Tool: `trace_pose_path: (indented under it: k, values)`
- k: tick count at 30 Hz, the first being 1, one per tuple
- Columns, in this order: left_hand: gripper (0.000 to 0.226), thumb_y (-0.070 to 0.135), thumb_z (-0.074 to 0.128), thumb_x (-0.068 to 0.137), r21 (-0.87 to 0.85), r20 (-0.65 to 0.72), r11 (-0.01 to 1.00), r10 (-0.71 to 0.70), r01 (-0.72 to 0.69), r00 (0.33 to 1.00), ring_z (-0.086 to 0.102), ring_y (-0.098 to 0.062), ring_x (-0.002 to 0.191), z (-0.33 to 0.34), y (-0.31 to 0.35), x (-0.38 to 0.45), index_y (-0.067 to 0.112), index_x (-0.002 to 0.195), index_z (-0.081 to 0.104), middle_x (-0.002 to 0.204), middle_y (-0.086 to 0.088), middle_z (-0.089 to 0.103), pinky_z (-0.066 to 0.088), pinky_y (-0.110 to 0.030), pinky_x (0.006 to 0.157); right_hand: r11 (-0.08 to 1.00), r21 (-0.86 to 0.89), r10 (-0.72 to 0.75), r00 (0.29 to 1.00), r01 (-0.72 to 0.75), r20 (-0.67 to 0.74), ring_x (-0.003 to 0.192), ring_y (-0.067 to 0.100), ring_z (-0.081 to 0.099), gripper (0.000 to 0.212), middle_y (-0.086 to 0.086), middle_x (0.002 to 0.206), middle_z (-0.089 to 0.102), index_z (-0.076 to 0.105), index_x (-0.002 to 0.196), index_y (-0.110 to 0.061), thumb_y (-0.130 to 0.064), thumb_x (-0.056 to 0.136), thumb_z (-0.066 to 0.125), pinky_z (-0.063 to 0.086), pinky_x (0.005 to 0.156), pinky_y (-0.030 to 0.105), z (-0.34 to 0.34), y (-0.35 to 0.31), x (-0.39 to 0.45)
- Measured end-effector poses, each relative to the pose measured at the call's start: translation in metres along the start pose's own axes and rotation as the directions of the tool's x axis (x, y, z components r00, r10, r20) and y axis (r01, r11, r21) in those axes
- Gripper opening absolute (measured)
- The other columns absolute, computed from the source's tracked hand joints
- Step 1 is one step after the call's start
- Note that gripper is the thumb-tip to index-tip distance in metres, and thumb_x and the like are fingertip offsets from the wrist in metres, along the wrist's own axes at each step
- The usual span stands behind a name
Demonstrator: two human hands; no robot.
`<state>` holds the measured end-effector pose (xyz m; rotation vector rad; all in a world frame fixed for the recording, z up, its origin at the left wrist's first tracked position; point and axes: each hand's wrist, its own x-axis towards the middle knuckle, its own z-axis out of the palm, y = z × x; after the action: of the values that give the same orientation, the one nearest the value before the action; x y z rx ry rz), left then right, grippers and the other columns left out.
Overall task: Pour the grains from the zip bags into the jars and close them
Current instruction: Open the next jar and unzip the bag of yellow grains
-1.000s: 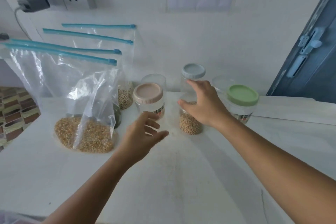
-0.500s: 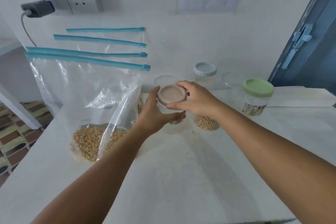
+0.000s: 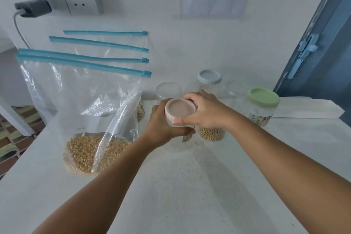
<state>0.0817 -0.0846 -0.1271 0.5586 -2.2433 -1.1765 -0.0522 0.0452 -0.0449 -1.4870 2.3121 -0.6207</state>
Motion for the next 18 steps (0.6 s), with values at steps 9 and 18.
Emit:
trace_pose_path:
  k: [9, 18]
  values:
    - [0.098, 0.012, 0.101, 0.060, -0.165, -0.010, 0.986, -0.026, 0.024, 1.000, 0.064, -0.012, 0.120, 0.005, -0.004, -0.007, 0.025, 0.139, 0.046, 0.127, 0.007, 0.065, 0.054, -0.035, 0.102, 0.997, 0.015, -0.077, 0.997, 0.076, 0.005, 0.132, 0.015, 0.040, 0.092, -0.016, 0.132, 0.047, 0.048, 0.145, -0.043, -0.074, 0.065, 0.084, 0.040, 0.112, 0.046, 0.000, 0.007, 0.010]
    - [0.112, 0.010, 0.103, 0.056, -0.166, 0.067, 0.985, -0.044, 0.055, 0.997, 0.062, -0.001, 0.118, -0.012, -0.002, -0.009, 0.027, 0.145, 0.037, 0.125, 0.016, 0.063, 0.053, -0.021, 0.094, 0.993, -0.004, -0.120, 0.987, 0.121, 0.103, 0.134, 0.012, 0.048, 0.109, -0.020, 0.144, 0.051, 0.045, 0.150, -0.048, -0.081, 0.051, 0.079, 0.039, 0.114, 0.046, -0.006, 0.004, 0.018]
